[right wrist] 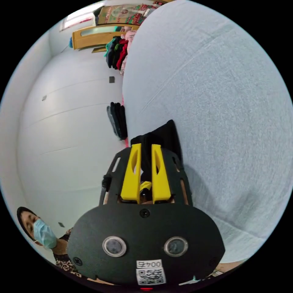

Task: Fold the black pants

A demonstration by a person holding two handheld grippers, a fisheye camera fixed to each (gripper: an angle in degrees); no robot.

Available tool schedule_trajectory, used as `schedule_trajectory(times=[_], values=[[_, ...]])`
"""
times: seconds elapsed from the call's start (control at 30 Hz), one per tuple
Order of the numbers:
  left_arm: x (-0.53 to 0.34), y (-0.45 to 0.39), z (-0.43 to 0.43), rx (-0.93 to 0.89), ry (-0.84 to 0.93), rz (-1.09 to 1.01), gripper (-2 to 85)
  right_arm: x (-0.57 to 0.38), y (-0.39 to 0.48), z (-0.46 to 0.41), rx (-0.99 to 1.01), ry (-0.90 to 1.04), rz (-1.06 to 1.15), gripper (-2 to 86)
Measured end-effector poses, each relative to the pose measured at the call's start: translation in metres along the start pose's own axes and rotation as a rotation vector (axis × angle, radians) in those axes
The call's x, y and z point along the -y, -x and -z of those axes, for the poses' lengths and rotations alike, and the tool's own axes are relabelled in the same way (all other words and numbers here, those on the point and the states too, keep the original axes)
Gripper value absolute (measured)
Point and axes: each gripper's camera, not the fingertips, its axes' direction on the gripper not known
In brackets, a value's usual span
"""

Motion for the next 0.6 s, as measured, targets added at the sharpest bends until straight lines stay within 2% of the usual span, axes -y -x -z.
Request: schedule_trajectory(times=[0.1,0.17,0.3,0.43,0.6], values=[[-0.006,0.005,-0.001,-0.007,0.004,0.018,1.1,0.009,-0.007,0.009,-0.133,-0.06,0.053,1.9],[-0.01,0.008,-0.002,-0.003,0.014,0.013,1.0,0.006,-0.012,0.024,-0.13,-0.136,0.094,2.8],[-0.017,0.015,-0.003,-0.006,0.021,0.006,0.8,-0.032,-0.013,0.035,-0.134,0.015,0.343,7.7],[-0.026,0.024,-0.005,-0.012,0.017,0.005,0.7,-0.105,-0.04,0.015,-0.196,0.16,0.462,9.8],[-0.036,0.033,-0.006,-0.006,0.022,0.0,0.7,-0.159,-0.075,-0.008,-0.251,0.16,0.54,10.8]])
